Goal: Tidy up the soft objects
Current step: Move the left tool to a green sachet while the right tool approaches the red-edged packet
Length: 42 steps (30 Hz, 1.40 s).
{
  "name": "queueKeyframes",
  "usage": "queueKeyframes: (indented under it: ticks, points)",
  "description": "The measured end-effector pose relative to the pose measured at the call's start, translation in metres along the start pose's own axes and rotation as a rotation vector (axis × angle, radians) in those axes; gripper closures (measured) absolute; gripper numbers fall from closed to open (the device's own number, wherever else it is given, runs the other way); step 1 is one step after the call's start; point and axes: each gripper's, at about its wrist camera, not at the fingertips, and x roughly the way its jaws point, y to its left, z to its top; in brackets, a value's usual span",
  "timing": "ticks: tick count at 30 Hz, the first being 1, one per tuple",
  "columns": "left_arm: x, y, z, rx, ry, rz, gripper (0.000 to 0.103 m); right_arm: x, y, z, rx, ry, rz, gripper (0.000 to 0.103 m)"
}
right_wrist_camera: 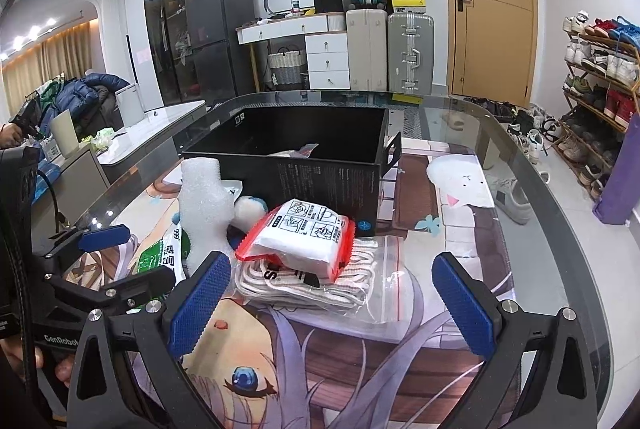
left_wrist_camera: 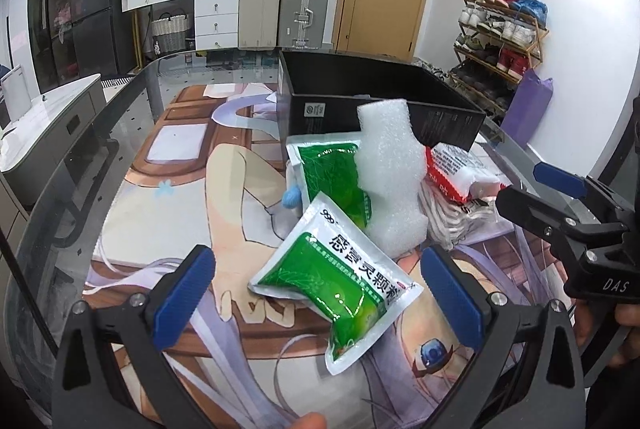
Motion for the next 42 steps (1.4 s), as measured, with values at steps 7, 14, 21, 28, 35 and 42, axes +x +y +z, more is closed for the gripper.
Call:
queueKeyframes:
  ticks: [7,14,21,28,35,42]
  points:
    - [0.007,-0.009,-0.001,-0.006,0.025,-0.006,0.0,0.001,0.0,-0.002,0.005,0.002,0.001,0.001]
    - [0.02,-0.009,0.001,-0.038,0.072,0.024,0.0,0.004,-0.003,-0.005,0.015,0.019,0.001,0.001]
    - [0.012,0.002,-0.006,-0.024,0.086,0.045,0.0,0.007,-0.006,-0.008,0.027,0.029,0.0,0.001]
    - [0.013,0.0,-0.002,-0.033,0.091,0.016,0.0,0.007,-0.002,-0.008,0.015,0.029,0.008,0.001]
    - [0.029,-0.008,0.008,-0.051,0.114,0.054,0.0,0.007,-0.001,-0.009,0.013,0.032,0.009,0.001]
    - [0.025,-0.009,0.001,0.018,0.134,0.088,0.0,0.007,-0.004,-0.008,0.025,0.031,0.006,0.001]
